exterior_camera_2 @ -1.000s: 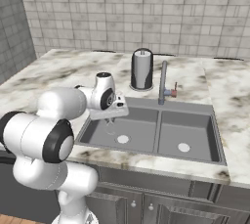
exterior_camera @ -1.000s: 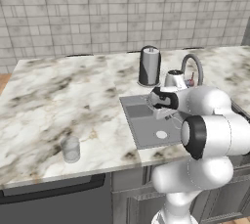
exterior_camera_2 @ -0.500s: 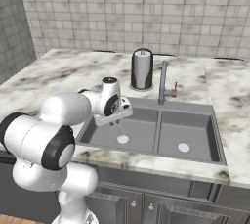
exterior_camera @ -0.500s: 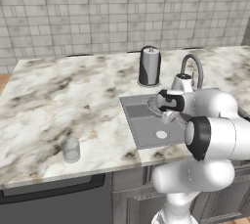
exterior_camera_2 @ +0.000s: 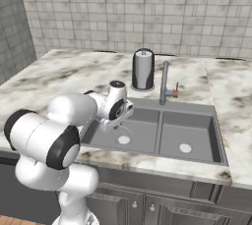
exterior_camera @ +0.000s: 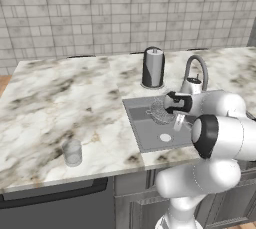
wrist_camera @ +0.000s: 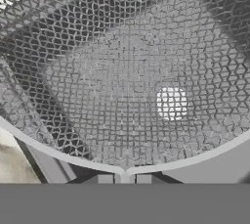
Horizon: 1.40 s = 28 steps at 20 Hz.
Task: Place the strainer in the left basin and the glass cup in the right basin of the sink.
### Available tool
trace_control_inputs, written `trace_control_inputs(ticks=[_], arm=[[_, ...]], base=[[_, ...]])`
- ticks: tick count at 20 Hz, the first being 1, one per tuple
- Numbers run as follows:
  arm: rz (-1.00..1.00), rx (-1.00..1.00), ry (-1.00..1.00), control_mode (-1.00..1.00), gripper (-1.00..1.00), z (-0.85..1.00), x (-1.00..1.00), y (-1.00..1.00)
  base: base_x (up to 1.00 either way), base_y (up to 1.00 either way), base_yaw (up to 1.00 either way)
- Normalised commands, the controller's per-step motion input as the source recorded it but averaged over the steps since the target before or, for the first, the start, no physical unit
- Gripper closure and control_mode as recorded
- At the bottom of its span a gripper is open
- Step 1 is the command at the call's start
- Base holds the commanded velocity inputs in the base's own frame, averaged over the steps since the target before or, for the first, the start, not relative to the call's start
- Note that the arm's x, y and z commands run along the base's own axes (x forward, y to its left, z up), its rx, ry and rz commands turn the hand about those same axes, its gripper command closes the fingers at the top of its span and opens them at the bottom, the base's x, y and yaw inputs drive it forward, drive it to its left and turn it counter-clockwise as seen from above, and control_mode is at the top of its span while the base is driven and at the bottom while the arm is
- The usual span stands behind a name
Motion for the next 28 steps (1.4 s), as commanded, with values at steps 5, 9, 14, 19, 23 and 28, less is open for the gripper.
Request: trace_control_inputs(ticks=[5,9,14,19,23,28], arm=[[0.31,0.0,0.03,-1.0,1.0,-0.14,0.08,-0.16],[0.3,0.0,0.05,-1.0,1.0,-0.18,0.12,-0.14],[0.25,0.0,0.07,-1.0,1.0,-0.17,0.12,-0.06],[0.11,0.0,0.16,-1.0,1.0,-0.15,0.2,0.0],[0.02,0.0,0.21,-1.0,1.0,-0.17,0.16,-0.01],[0.0,0.0,0.16,-1.0,1.0,-0.17,0.12,0.0]], base=[[0.0,0.0,0.0],[0.0,0.0,0.0],[0.0,0.0,0.0],[0.0,0.0,0.0],[0.0,0.0,0.0],[0.0,0.0,0.0]])
